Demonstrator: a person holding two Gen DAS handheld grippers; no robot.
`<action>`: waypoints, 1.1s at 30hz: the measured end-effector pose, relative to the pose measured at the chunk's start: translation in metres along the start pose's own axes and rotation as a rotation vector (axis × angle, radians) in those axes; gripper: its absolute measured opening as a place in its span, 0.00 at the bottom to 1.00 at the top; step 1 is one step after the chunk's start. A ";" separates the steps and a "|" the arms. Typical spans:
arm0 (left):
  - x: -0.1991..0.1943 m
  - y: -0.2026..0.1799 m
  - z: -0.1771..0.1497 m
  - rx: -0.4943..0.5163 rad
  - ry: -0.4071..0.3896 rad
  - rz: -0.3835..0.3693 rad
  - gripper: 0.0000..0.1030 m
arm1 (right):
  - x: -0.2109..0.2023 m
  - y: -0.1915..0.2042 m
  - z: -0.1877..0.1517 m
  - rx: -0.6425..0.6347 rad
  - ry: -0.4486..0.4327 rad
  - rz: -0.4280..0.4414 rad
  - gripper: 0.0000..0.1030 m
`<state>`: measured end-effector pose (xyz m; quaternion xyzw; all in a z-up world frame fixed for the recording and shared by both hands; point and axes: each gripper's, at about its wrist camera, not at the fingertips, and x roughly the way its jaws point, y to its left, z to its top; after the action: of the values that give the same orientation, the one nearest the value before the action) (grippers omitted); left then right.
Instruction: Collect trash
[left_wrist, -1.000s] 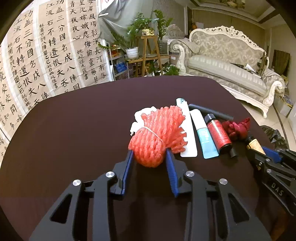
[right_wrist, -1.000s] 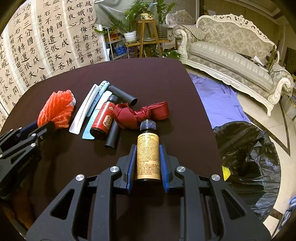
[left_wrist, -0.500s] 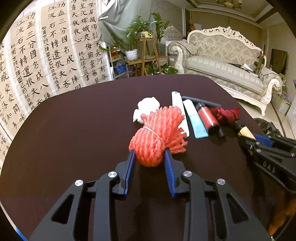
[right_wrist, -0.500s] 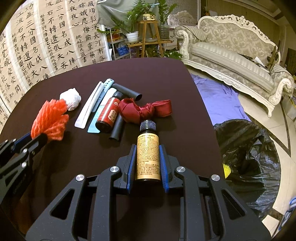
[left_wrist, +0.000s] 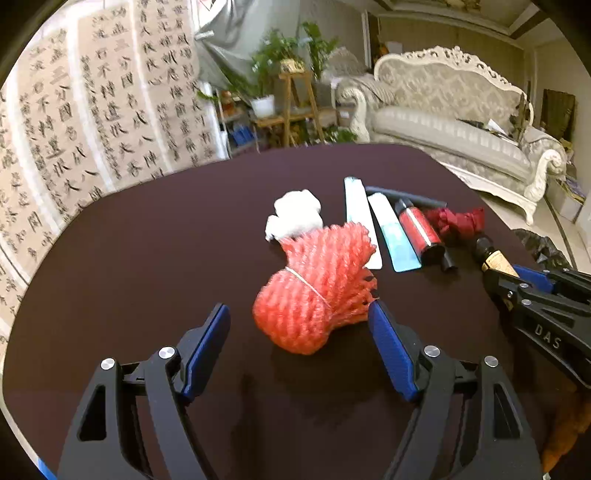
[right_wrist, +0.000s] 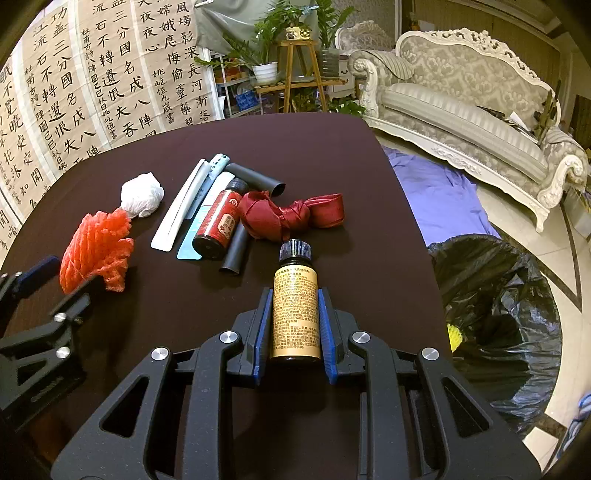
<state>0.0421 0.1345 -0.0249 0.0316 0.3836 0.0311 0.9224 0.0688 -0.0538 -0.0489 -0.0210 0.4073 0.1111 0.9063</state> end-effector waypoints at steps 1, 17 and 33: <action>0.003 0.001 0.000 -0.002 0.014 -0.009 0.61 | 0.000 -0.001 0.000 0.000 0.000 0.000 0.23; -0.013 0.001 -0.008 -0.035 -0.029 -0.029 0.35 | -0.015 -0.003 -0.005 0.000 -0.045 0.013 0.23; -0.043 -0.070 0.002 0.029 -0.104 -0.166 0.35 | -0.068 -0.061 -0.021 0.058 -0.154 -0.125 0.23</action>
<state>0.0156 0.0612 0.0012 0.0149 0.3368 -0.0526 0.9400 0.0230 -0.1287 -0.0161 -0.0117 0.3375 0.0439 0.9402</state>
